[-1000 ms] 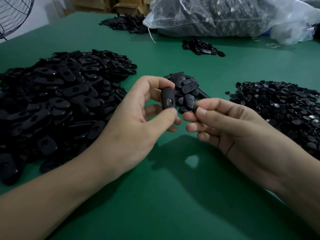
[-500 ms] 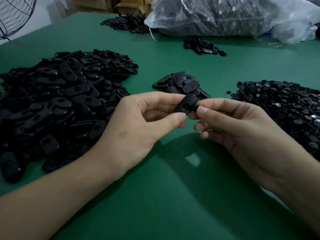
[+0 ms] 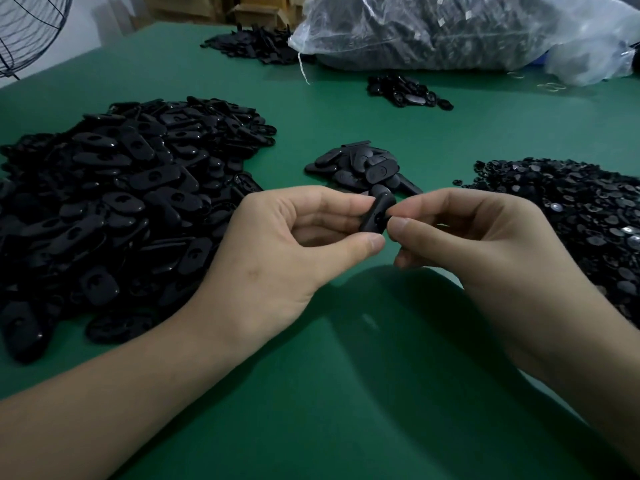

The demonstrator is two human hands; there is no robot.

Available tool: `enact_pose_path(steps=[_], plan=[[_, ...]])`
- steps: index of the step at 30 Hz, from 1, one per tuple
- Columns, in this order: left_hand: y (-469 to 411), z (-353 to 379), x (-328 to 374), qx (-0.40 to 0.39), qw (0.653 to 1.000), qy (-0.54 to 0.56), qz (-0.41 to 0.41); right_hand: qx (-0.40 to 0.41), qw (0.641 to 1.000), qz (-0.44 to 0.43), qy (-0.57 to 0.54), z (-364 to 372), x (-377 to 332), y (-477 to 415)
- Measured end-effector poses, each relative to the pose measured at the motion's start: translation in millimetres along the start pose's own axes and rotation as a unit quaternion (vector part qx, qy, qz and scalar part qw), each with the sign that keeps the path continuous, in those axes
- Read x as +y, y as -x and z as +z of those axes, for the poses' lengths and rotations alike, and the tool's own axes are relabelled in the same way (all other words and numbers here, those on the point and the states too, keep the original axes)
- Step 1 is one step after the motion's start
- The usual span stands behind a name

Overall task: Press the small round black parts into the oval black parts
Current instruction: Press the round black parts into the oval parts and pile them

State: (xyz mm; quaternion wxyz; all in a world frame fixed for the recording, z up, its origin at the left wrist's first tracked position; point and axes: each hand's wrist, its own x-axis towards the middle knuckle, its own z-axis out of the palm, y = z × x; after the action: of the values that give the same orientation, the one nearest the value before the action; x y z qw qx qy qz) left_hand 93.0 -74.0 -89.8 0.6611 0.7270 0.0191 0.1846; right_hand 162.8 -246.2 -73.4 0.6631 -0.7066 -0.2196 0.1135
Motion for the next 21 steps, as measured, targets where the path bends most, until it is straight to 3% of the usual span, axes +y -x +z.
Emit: enact_pose_path(steps=[7,14,21], plan=[[3.1,0.1,0.4,-0.013,1.000,-0.021,-0.004,0.003,0.983,-0.093,0.155,-1.2,-1.8,2.7],[1.6,0.0,0.4,-0.028,1.000,0.000,-0.010,0.045,0.906,-0.251,0.339,1.1,-1.7,6.6],[1.1,-0.6,1.9,-0.020,0.999,0.019,-0.024,0.028,0.871,-0.292,0.393,-3.9,-0.6,5.3]])
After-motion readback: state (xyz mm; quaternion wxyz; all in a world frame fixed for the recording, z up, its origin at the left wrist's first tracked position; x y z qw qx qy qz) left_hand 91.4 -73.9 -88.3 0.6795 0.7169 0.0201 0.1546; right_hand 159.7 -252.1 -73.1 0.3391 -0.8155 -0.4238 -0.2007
